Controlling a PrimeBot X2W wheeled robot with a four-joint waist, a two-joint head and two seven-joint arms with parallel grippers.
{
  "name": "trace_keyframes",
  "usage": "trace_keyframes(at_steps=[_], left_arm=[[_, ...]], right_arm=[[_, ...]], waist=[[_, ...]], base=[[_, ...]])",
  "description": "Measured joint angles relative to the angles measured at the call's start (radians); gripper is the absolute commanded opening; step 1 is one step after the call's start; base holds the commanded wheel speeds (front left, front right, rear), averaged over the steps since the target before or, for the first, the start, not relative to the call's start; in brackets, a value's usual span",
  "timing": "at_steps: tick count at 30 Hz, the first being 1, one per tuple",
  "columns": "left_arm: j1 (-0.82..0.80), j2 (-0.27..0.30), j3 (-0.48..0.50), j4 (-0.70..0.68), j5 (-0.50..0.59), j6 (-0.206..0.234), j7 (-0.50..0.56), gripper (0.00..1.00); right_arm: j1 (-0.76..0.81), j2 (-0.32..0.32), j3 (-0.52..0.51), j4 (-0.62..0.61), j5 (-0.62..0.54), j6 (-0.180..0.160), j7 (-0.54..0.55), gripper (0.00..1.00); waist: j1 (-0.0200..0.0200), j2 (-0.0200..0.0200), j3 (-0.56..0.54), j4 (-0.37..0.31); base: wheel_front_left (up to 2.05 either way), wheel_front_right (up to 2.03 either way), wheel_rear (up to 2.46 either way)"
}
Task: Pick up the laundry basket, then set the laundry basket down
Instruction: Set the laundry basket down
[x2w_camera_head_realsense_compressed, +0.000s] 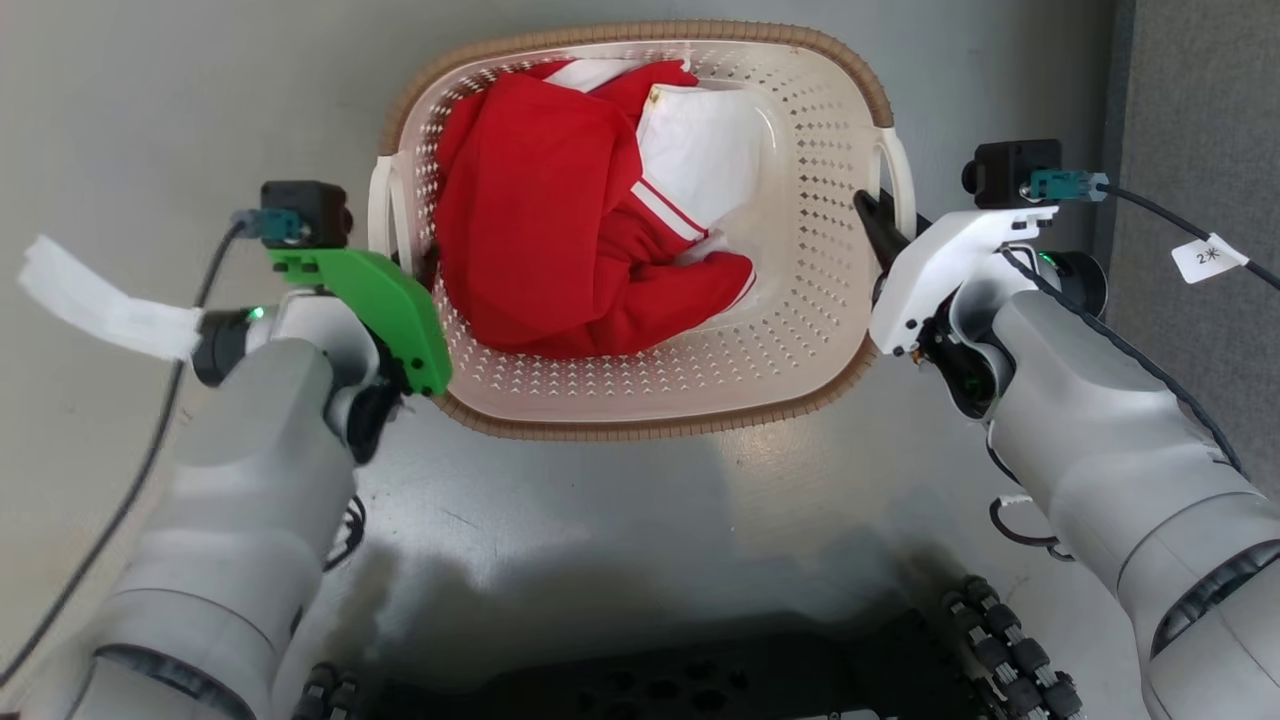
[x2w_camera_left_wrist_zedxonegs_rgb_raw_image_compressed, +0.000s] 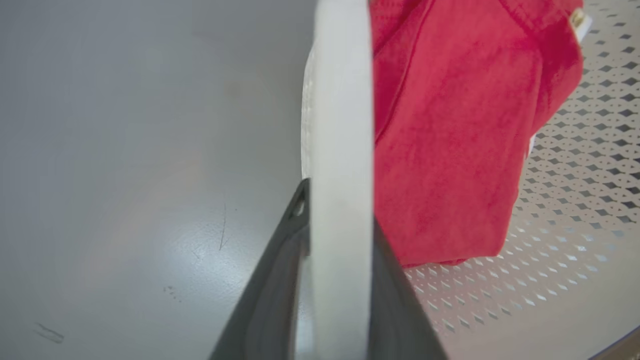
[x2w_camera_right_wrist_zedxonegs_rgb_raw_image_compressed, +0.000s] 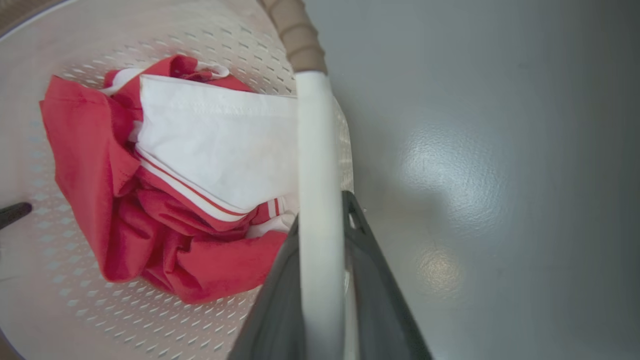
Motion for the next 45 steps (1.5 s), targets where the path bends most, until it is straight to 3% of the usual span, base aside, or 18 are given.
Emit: trace_keyframes(at_steps=[1,2,23,45], left_arm=[[0.0,-0.004,-0.005,0.008,0.0,0.0,0.004,1.0],[0.002,-0.007,-0.009,0.018,0.0,0.0,0.007,1.0],[0.002,0.003,-0.02,0.049,-0.006,0.0,-0.031,1.0],[0.1,0.025,-0.052,-0.014,-0.03,0.0,-0.134,1.0]], right_arm=[[0.0,0.001,0.0,0.001,0.001,0.004,-0.003,0.94],[0.0,0.004,0.0,0.001,0.001,0.009,-0.003,1.0],[-0.02,0.025,0.02,0.026,0.016,0.01,-0.032,1.0],[0.083,0.032,0.023,0.003,0.059,0.01,-0.075,1.0]], waist=[[0.0,0.0,0.001,0.0],[0.0,0.0,0.001,-0.001],[0.0,0.0,-0.043,-0.014],[0.0,0.0,-0.293,-0.037]], base=[[0.0,0.0,0.0],[0.0,0.0,0.0],[0.0,0.0,0.0],[0.0,0.0,0.0]])
